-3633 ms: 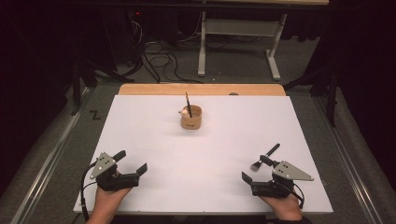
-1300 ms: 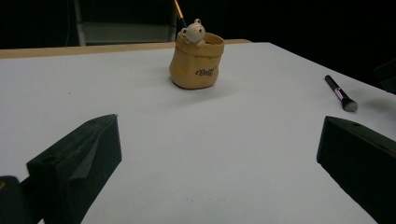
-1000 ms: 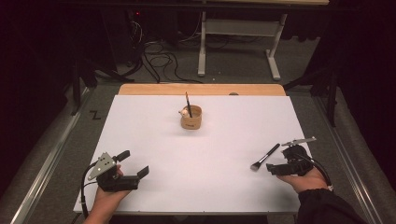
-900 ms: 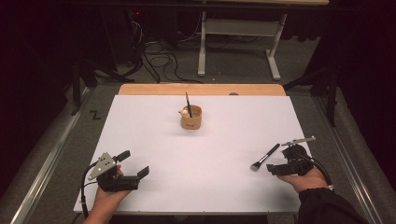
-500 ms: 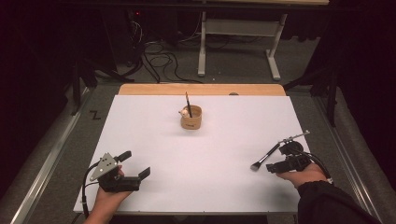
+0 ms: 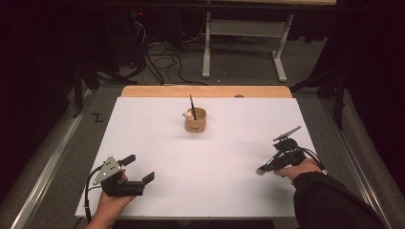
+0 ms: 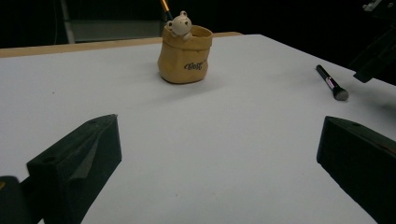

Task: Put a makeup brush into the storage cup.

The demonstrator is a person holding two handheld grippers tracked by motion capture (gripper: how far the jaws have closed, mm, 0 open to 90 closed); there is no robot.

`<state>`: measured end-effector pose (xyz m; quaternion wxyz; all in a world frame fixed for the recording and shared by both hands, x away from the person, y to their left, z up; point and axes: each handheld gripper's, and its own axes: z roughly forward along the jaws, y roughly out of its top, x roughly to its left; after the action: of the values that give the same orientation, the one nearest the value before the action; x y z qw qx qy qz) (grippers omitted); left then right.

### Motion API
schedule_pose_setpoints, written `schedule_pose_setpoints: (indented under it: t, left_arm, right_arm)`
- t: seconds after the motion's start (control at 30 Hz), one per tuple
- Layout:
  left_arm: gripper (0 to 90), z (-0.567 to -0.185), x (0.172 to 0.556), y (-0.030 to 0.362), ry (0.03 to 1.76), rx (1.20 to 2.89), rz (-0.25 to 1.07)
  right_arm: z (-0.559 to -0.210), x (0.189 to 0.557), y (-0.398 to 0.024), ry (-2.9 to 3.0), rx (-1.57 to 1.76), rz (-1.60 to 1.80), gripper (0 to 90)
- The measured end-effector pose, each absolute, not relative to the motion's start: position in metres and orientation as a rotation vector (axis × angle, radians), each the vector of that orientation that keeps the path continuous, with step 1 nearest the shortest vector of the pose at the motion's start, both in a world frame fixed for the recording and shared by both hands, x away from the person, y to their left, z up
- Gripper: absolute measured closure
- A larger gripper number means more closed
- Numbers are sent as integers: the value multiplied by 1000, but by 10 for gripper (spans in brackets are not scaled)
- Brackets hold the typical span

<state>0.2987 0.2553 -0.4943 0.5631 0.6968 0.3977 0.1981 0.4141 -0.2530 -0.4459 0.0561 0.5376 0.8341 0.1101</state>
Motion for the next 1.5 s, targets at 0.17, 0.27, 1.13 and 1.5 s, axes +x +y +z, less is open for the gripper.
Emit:
schedule_pose_setpoints:
  t: [0.17,0.27,1.13,1.5]
  left_arm:
    - [7,-494,298,255,926,1643,466]
    - [7,-494,297,256,926,1642,465]
    - [7,-493,296,258,912,1633,469]
    - [7,-493,295,257,911,1629,471]
  right_arm:
    - [-447,429,-250,2514,1663,337,198]
    - [-453,439,-250,2502,1692,312,198]
    - [-457,458,-260,2399,1881,267,272]
    - [-460,460,-262,2380,1912,237,292]
